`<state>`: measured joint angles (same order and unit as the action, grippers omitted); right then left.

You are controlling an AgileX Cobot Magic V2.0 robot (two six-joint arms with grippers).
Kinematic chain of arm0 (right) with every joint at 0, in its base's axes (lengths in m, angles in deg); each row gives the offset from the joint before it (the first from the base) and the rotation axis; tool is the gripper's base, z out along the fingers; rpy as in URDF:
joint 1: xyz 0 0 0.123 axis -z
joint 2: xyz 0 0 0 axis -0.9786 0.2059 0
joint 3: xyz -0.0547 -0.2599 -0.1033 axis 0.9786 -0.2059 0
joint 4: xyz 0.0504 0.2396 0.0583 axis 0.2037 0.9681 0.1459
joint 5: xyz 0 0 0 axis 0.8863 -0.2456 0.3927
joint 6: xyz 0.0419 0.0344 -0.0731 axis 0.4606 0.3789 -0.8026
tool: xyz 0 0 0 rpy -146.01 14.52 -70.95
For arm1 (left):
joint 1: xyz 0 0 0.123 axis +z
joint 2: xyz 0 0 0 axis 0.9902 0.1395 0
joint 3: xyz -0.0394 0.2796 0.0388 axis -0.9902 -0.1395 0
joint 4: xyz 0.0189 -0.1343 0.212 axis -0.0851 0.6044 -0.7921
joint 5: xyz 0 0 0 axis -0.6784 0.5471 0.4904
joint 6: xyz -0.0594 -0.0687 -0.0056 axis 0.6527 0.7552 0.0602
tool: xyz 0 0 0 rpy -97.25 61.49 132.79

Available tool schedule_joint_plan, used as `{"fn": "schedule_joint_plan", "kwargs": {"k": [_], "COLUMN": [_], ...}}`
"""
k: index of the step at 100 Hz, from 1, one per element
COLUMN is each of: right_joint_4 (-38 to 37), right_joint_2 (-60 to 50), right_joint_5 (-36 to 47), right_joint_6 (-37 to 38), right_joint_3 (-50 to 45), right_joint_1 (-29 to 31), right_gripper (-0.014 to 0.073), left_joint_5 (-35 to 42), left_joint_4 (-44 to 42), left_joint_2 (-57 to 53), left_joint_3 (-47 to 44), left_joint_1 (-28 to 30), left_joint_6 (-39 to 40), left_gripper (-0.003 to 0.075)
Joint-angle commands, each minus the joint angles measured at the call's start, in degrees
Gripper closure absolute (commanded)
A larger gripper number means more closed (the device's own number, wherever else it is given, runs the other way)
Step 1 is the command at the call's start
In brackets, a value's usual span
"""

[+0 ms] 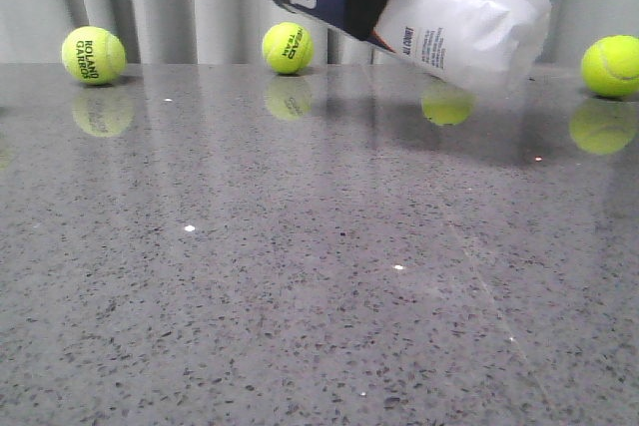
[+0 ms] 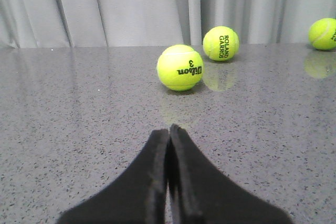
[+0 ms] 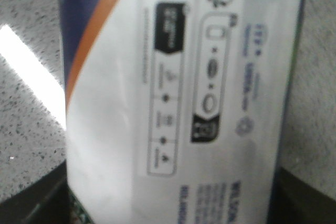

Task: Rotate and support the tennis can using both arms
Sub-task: 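Lift and swing the can with the right gripper so it lies crosswise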

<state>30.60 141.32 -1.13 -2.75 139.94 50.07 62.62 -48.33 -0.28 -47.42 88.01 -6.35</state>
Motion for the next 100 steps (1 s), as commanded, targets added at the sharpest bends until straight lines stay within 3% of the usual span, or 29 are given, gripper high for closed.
{"fn": "schedule_joint_plan", "kwargs": {"k": [1,16,30,100], "right_joint_4": [0.2,0.2,0.2,0.22], "right_joint_2": [-3.36,-3.3,-3.3,4.86], "right_joint_5": [0.54,-0.14,-0.21,-0.51], "right_joint_6": [-10.41,-25.98,-33.16,-33.52], "right_joint_3": [2.07,2.07,2.07,1.97], "right_joint_1": [-1.77,-5.1,-7.33,-7.78], "right_gripper": [0.0278,0.0278,0.0278,0.0252], "left_joint_5": [4.32,4.32,4.32,4.32], "left_joint_4": [0.1,0.1,0.1,0.1], "left_joint_2": [-1.88,-1.88,-1.88,-1.88], "left_joint_3": [-2.53,-2.53,-2.53,-2.53], "left_joint_1": [0.19,0.19,0.19,0.19], "left_joint_6": [0.58,0.58,0.58,0.58], "left_gripper": [0.074,0.074,0.074,0.074]}}
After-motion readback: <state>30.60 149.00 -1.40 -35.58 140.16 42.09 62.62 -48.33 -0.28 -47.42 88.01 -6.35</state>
